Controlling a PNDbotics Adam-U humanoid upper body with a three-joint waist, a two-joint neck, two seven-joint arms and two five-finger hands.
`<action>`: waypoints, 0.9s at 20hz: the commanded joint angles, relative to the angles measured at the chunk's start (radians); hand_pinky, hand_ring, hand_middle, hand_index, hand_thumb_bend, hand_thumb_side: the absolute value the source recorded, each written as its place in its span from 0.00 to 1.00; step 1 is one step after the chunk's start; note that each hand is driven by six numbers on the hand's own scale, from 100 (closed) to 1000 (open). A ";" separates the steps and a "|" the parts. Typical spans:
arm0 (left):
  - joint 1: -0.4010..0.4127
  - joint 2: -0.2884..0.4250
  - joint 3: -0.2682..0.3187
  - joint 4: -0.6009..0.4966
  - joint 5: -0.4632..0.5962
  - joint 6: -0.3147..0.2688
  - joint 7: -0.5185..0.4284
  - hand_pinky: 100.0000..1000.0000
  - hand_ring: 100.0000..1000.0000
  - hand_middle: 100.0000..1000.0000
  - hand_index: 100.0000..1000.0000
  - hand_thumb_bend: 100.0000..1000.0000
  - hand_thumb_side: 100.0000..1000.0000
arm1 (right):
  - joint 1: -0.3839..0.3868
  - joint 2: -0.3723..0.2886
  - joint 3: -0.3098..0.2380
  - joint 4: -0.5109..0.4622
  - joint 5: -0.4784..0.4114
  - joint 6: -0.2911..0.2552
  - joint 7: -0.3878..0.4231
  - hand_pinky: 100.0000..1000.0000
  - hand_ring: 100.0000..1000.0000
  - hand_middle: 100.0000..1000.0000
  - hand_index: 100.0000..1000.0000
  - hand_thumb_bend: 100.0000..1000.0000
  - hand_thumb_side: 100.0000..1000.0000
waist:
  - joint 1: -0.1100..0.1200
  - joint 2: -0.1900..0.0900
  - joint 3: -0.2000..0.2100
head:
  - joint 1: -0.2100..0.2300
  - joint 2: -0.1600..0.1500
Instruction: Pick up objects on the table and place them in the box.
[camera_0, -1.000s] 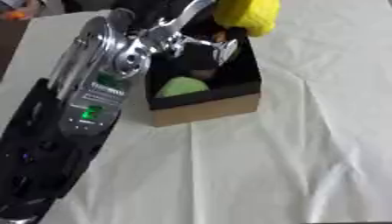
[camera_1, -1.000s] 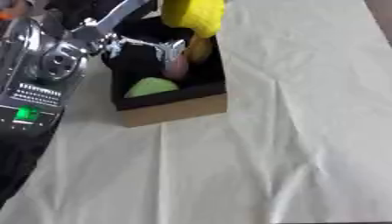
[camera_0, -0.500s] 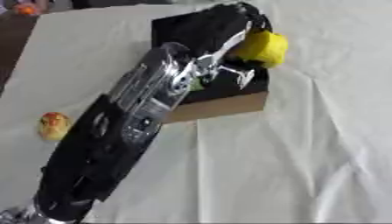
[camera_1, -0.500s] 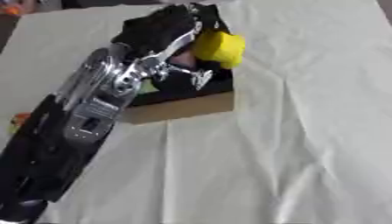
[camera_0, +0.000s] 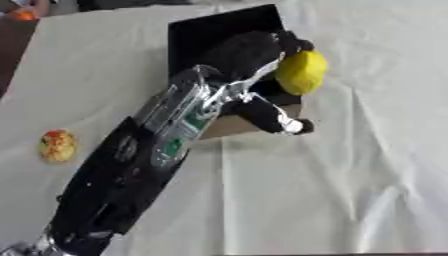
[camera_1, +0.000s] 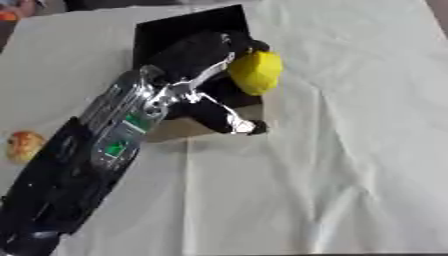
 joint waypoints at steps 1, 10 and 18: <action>-0.007 0.025 0.033 -0.035 0.009 0.005 0.011 0.84 0.85 0.81 0.95 0.95 0.79 | -0.006 -0.020 -0.014 -0.011 -0.006 0.000 -0.007 0.83 0.82 0.72 0.84 0.00 0.56 | 0.007 -0.028 0.001 | -0.018 0.005; 0.020 0.088 0.181 -0.210 0.128 0.095 0.118 0.69 0.70 0.70 0.86 0.39 0.56 | 0.001 -0.023 -0.027 -0.011 -0.010 0.001 -0.021 0.83 0.82 0.72 0.84 0.00 0.56 | 0.002 -0.037 0.013 | -0.072 0.013; 0.095 0.237 0.263 -0.388 0.254 0.206 0.244 0.66 0.68 0.68 0.84 0.38 0.50 | 0.010 -0.027 -0.032 -0.011 -0.011 0.002 -0.029 0.83 0.82 0.72 0.84 0.00 0.56 | -0.003 -0.032 0.022 | -0.100 0.009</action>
